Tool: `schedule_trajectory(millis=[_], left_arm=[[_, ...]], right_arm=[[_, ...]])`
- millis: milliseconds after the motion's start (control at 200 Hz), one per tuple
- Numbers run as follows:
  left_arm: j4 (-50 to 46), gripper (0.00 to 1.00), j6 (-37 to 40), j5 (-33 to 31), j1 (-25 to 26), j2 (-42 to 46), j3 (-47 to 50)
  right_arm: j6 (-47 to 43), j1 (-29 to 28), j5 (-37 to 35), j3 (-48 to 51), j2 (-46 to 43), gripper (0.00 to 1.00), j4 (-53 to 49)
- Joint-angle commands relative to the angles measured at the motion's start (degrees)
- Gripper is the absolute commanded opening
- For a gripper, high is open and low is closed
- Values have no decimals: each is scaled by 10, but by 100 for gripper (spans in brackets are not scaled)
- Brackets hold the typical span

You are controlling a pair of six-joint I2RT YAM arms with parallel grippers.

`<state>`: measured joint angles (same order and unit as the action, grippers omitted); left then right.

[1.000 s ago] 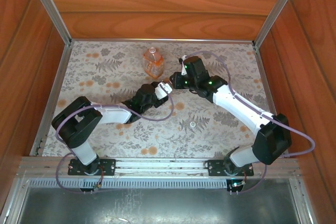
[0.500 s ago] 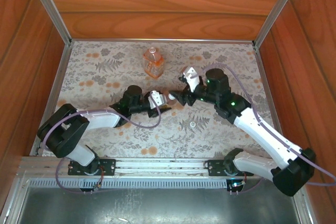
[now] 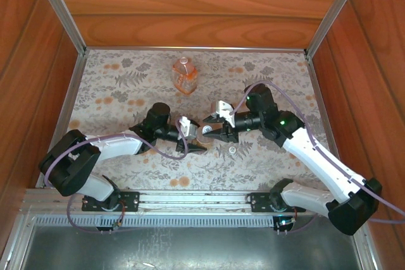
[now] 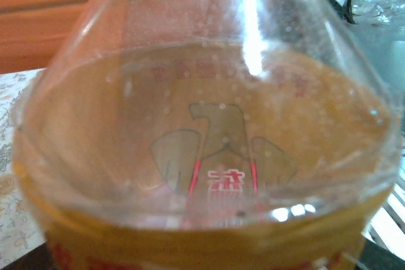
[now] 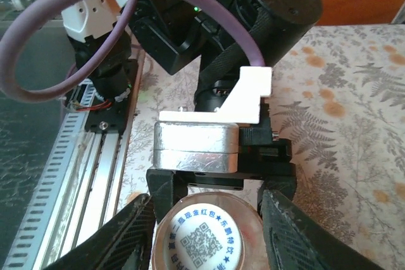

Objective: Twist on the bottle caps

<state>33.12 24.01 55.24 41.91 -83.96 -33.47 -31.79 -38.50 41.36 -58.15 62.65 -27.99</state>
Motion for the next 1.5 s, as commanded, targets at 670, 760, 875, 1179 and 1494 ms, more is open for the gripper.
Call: schedule_trajectory(millis=[670, 760, 875, 1179, 1494], left_arm=[[-1, 46, -32, -521, 53, -35, -84], [15, 46, -31, -606, 78, -56, -95], [15, 46, -39, -669, 92, -66, -106], [14, 46, -4, -614, 95, -75, -93], [12, 46, -31, -242, 19, -18, -23]], right_arm=[[339, 2, -344, 45, 48, 0, 241], [431, 2, -402, 40, 72, 0, 254], [531, 3, -466, 18, 95, 0, 237], [466, 4, -425, -40, 110, 32, 147], [212, 8, -163, 19, -30, 75, 167]])
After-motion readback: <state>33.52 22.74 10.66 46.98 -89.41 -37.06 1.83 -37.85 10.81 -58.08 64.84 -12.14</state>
